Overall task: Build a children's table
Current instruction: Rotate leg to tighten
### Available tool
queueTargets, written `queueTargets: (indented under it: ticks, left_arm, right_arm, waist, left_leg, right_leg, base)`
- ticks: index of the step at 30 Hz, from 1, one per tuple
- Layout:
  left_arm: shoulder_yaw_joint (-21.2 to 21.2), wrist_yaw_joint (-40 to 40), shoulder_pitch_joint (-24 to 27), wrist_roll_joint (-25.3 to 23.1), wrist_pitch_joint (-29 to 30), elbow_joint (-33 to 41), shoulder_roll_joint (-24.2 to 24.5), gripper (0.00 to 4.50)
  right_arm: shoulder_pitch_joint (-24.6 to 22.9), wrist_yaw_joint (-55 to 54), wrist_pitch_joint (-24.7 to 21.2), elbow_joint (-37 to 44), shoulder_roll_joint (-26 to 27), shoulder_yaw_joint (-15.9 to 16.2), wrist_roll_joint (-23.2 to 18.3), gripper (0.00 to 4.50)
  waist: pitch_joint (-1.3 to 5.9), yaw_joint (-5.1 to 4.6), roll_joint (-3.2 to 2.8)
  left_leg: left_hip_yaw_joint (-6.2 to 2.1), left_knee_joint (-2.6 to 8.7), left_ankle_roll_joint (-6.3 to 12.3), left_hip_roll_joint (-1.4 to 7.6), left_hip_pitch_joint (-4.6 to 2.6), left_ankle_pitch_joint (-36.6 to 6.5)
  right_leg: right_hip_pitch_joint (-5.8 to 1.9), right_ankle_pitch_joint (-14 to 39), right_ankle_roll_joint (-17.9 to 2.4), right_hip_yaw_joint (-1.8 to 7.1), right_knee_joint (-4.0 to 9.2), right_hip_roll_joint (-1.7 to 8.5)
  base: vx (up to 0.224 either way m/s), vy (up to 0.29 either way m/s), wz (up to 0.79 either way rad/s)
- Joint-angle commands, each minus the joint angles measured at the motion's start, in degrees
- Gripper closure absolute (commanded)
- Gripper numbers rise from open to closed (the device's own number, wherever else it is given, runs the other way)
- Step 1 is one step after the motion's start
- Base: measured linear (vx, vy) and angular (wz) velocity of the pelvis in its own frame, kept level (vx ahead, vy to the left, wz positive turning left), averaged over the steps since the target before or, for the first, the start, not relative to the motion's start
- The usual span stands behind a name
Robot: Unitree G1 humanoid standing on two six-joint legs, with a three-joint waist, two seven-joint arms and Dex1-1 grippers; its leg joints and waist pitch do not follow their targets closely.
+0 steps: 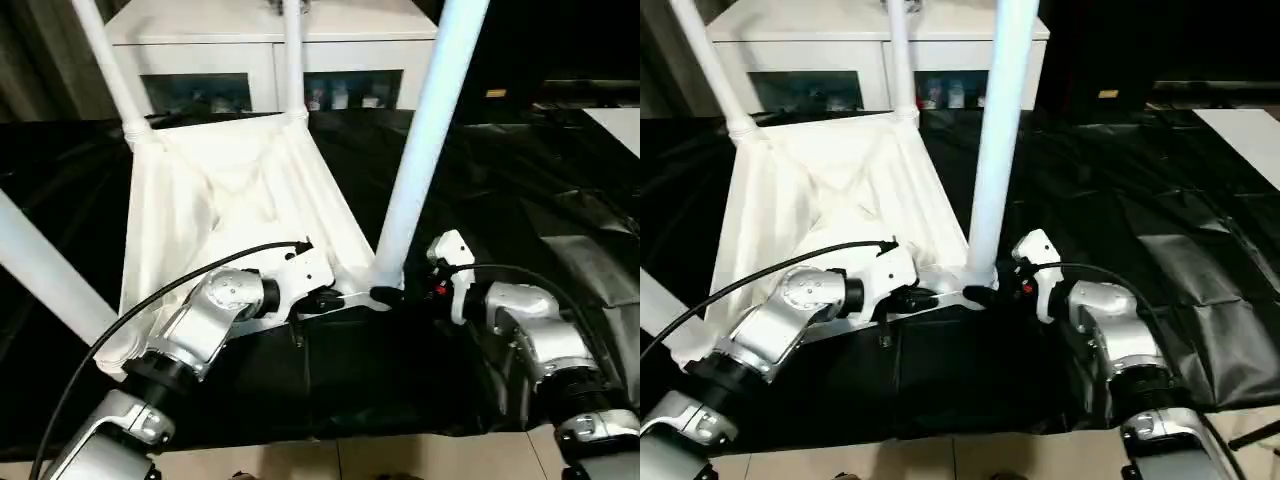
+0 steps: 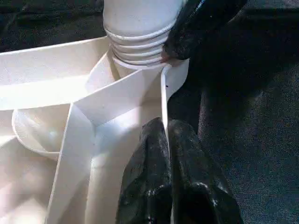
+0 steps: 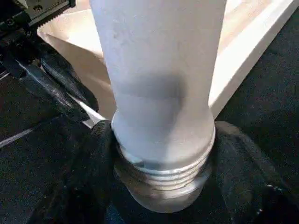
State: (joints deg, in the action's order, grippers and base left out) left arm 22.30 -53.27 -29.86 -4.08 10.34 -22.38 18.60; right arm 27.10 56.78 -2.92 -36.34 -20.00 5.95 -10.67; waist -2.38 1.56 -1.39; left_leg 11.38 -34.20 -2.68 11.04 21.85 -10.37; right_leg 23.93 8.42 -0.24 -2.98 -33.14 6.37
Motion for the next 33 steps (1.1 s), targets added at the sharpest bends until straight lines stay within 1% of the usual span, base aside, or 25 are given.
queueTargets:
  ticks: [1, 5, 6, 8, 9, 10, 11, 12, 13, 14, 15, 16, 18, 19, 20, 22, 24, 25, 26, 28, 29, 30, 31, 32, 33]
  left_arm:
    - [1.36, -0.88, 1.90, -1.68, 1.49, -1.01, 1.39, 4.50]
    - [-0.02, 2.45, 1.13, -1.11, 3.57, -2.55, -1.19, 4.50]
    - [-0.45, 5.00, 0.36, -1.43, 4.24, -4.03, -2.92, 4.50]
    - [-0.77, 7.37, -0.37, -1.91, 4.23, -5.50, -4.16, 4.50]
    - [-1.01, 9.07, -0.89, -2.23, 4.21, -6.55, -5.04, 4.50]
    - [-2.84, 15.92, -3.10, -2.15, 6.09, -10.43, -9.37, 4.50]
    - [-3.21, 17.09, -3.53, -2.02, 6.53, -11.13, -10.24, 4.50]
    - [-3.94, 19.72, -4.73, -1.67, 7.41, -12.91, -12.58, 4.50]
    - [-3.95, 19.76, -4.75, -1.67, 7.42, -12.93, -12.61, 4.50]
    - [-4.17, 20.62, -5.11, -1.60, 7.59, -13.48, -13.33, 4.50]
    - [-5.20, 24.37, -6.71, -1.83, 7.85, -15.98, -16.07, 4.50]
    - [-5.37, 25.72, -7.26, -2.15, 7.69, -16.86, -16.70, 4.50]
    - [-5.62, 27.97, -8.27, -3.01, 7.18, -18.50, -17.53, 4.50]
    - [-5.69, 28.50, -8.59, -3.30, 6.93, -19.12, -17.68, 4.50]
    - [-5.68, 28.62, -8.82, -3.51, 6.65, -19.44, -17.72, 4.50]
    - [-6.00, 28.24, -8.96, -3.50, 6.44, -19.30, -17.50, 4.50]
    - [-5.94, 26.73, -8.42, -3.41, 5.86, -18.08, -16.28, 4.50]
    - [-5.79, 26.29, -8.23, -3.46, 5.55, -17.76, -15.90, 4.50]
    - [-5.64, 25.42, -7.79, -3.46, 5.66, -16.89, -15.23, 4.50]
    - [-5.48, 23.99, -7.22, -3.41, 5.55, -15.84, -14.34, 4.50]
    - [-5.44, 23.16, -6.86, -3.30, 5.55, -15.27, -13.84, 4.50]
    - [-4.65, 20.21, -5.63, -3.36, 5.01, -13.39, -11.86, 4.50]
    - [-4.65, 20.21, -5.63, -3.36, 5.01, -13.39, -11.86, 4.50]
    - [-4.30, 18.54, -4.75, -3.46, 5.55, -12.06, -10.31, 4.50]
    - [-4.00, 17.59, -4.39, -3.51, 5.30, -11.46, -9.48, 4.50]
  right_arm:
    - [0.74, -2.11, 1.02, -0.09, 0.59, -1.68, -0.23, 1.82]
    - [-0.29, -9.16, 2.20, -0.46, 4.87, -3.04, -0.28, 1.83]
    - [-0.15, -14.59, 2.58, -1.67, 7.01, -3.67, 0.66, 1.83]
    - [0.09, -17.77, 2.90, -2.71, 8.23, -3.83, 1.41, 1.83]
    - [0.27, -19.96, 3.15, -3.46, 9.09, -3.94, 1.92, 1.83]
    - [1.70, -30.67, 3.27, -7.00, 12.92, -5.28, 3.20, 1.83]
    - [2.05, -32.45, 3.09, -7.70, 13.70, -5.59, 3.21, 1.83]
    - [3.36, -36.58, 3.48, -9.55, 15.93, -6.46, 2.93, 1.83]
    - [3.38, -36.63, 3.49, -9.58, 15.97, -6.47, 2.92, 1.83]
    - [3.85, -37.89, 3.67, -10.17, 16.69, -6.80, 2.77, 1.83]
    - [5.72, -40.16, 4.26, -11.94, 20.12, -6.92, 2.62, 1.83]
    - [6.15, -39.08, 4.56, -12.08, 21.23, -5.98, 2.95, 1.83]
    - [6.61, -36.85, 5.50, -11.90, 23.12, -3.59, 4.51, 1.83]
    - [6.68, -36.74, 6.03, -11.93, 23.57, -2.86, 5.28, 1.83]
    - [6.65, -36.66, 6.59, -11.81, 23.94, -2.32, 5.82, 1.83]
    - [6.59, -36.50, 7.62, -11.69, 24.09, -2.08, 6.22, 1.83]
    - [6.27, -35.46, 7.94, -10.66, 23.11, -3.60, 4.41, 1.83]
    - [6.10, -35.01, 7.98, -10.21, 22.74, -3.89, 3.95, 1.49]
    - [5.62, -34.04, 7.85, -9.06, 21.71, -3.83, 3.87, 1.49]
    - [4.90, -32.61, 7.70, -7.34, 20.07, -3.79, 4.19, 1.11]
    - [4.35, -31.91, 7.34, -6.09, 19.07, -3.95, 4.31, 1.11]
    - [2.34, -27.65, 4.55, -1.52, 15.93, -3.86, 3.35, 0.95]
    - [2.34, -27.65, 4.55, -1.52, 15.93, -3.86, 3.35, 0.86]
    - [0.59, -22.78, 2.00, 2.15, 12.79, -2.79, 2.74, 0.79]
    - [-0.32, -20.00, 1.22, 3.84, 10.95, -1.90, 2.59, 0.72]
  waist:
    - [3.72, 0.29, 0.59]
    - [3.51, 0.03, 0.64]
    - [3.44, -0.20, 0.66]
    - [3.30, -0.65, 0.64]
    - [3.26, -0.75, 0.66]
    - [3.02, -1.02, 0.57]
    - [2.85, -1.21, 0.53]
    - [2.97, -1.43, 0.45]
    - [3.00, -1.73, 0.52]
    - [3.01, -1.61, 0.49]
    - [3.11, -1.64, 0.29]
    - [3.09, -1.88, 0.31]
    - [3.09, -1.74, 0.58]
    - [3.02, -1.57, 0.38]
    - [3.03, -1.53, 0.47]
    - [3.05, -1.44, 0.60]
    - [3.04, -1.37, 0.86]
    - [3.04, -1.30, 0.79]
    - [3.05, -1.29, 0.70]
    - [3.16, -1.10, 0.78]
    - [3.18, -1.03, 0.74]
    - [3.13, -1.13, 0.86]
    - [3.14, -1.01, 0.88]
    - [3.15, -1.08, 0.71]
    - [3.16, -1.10, 0.64]
  left_leg:
    - [-0.83, 4.50, 2.89, 1.64, -0.70, -15.93]
    - [-0.83, 4.67, 2.26, 1.63, -0.70, -16.93]
    - [-0.91, 4.81, 1.53, 1.58, -0.72, -17.55]
    - [-0.98, 4.93, 0.60, 1.46, -0.80, -19.74]
    - [-1.11, 4.98, 0.12, 1.43, -1.03, -21.34]
    - [-1.06, 5.00, -0.21, 1.34, -1.32, -23.27]
    - [-1.07, 4.99, -0.66, 1.26, -1.57, -24.44]
    - [-1.44, 4.98, -1.28, 1.06, -1.75, -26.26]
    - [-1.71, 5.18, -1.25, 1.01, -1.30, -26.47]
    - [-1.79, 5.22, -1.12, 1.02, -1.30, -26.69]
    - [-1.80, 5.25, -0.74, 1.08, -1.38, -27.24]
    - [-1.71, 5.26, -0.75, 1.07, -1.45, -27.76]
    - [-1.63, 5.21, -0.20, 0.96, -1.68, -28.55]
    - [-1.71, 5.34, 0.06, 1.06, -1.65, -28.65]
    - [-1.73, 5.38, 0.06, 1.06, -1.59, -28.76]
    - [-1.69, 5.42, 0.18, 1.14, -1.65, -28.84]
    - [-1.59, 5.41, 0.52, 1.13, -1.62, -28.52]
    - [-1.61, 5.41, 0.62, 1.14, -1.62, -28.43]
    - [-1.59, 5.43, 0.69, 1.15, -1.53, -28.09]
    - [-1.45, 5.48, 1.01, 1.28, -1.33, -26.74]
    - [-1.43, 5.48, 1.12, 1.32, -1.30, -26.29]
    - [-1.59, 5.72, 1.59, 1.31, -0.71, -25.38]
    - [-1.60, 5.75, 1.76, 1.37, -0.49, -24.66]
    - [-1.67, 5.80, 1.94, 1.42, -0.44, -23.93]
    - [-1.57, 5.77, 2.01, 1.47, -0.50, -23.82]
  right_leg:
    - [-2.92, 14.67, -12.53, 1.04, 3.14, 1.45]
    - [-2.73, 16.52, -12.03, 1.13, 3.35, 1.47]
    - [-2.66, 18.04, -11.58, 1.08, 3.51, 1.46]
    - [-2.42, 21.47, -10.47, 1.03, 3.91, 1.41]
    - [-2.29, 23.39, -9.73, 0.96, 4.16, 1.41]
    - [-1.77, 25.31, -9.20, 0.93, 4.52, 1.25]
    - [-1.50, 26.76, -8.92, 0.88, 4.71, 1.21]
    - [-1.65, 29.91, -7.78, 0.61, 5.06, 1.34]
    - [-1.97, 30.61, -6.86, 0.47, 5.17, 1.38]
    - [-1.99, 30.90, -6.41, 0.40, 5.35, 1.40]
    - [-1.92, 29.99, -6.36, 0.38, 5.45, 1.41]
    - [-1.70, 29.04, -6.67, 0.37, 5.53, 1.27]
    - [-1.66, 29.11, -6.62, 0.13, 5.86, 1.19]
    - [-1.74, 29.00, -6.63, 0.07, 5.92, 1.29]
    - [-1.77, 28.92, -6.49, -0.01, 5.98, 1.32]
    - [-1.71, 28.39, -6.78, 0.06, 5.90, 1.42]
    - [-1.69, 28.18, -6.98, 0.14, 5.92, 1.46]
    - [-1.69, 28.23, -7.01, 0.17, 5.87, 1.53]
    - [-1.74, 28.11, -7.08, 0.19, 5.84, 1.56]
    - [-1.97, 25.65, -7.56, 0.34, 5.59, 1.54]
    - [-1.95, 25.09, -7.80, 0.41, 5.49, 1.61]
    - [-2.68, 24.48, -7.43, 0.32, 5.25, 1.50]
    - [-2.80, 24.10, -7.25, 0.35, 5.16, 1.58]
    - [-2.88, 23.57, -7.33, 0.38, 5.00, 1.57]
    - [-2.83, 23.22, -7.51, 0.43, 5.06, 1.59]
  base:
    - [0.000, 0.000, 0.00]
    - [0.000, 0.000, 0.00]
    - [0.000, 0.000, 0.00]
    - [0.000, 0.000, 0.00]
    - [0.000, 0.000, 0.00]
    - [0.000, 0.000, 0.00]
    - [0.000, 0.000, 0.00]
    - [0.000, 0.000, 0.00]
    - [0.000, 0.000, 0.00]
    - [0.000, 0.000, 0.00]
    - [0.000, 0.000, 0.00]
    - [0.000, 0.000, 0.00]
    - [0.000, 0.000, 0.00]
    - [0.000, 0.000, 0.00]
    - [0.000, 0.000, 0.00]
    - [0.000, 0.000, 0.00]
    - [0.000, 0.000, 0.00]
    - [0.000, 0.000, 0.00]
    - [0.000, 0.000, 0.00]
    - [0.000, 0.000, 0.00]
    - [0.000, 0.000, 0.00]
    - [0.000, 0.000, 0.00]
    - [0.000, 0.000, 0.00]
    - [0.000, 0.000, 0.00]
    - [0.000, 0.000, 0.00]
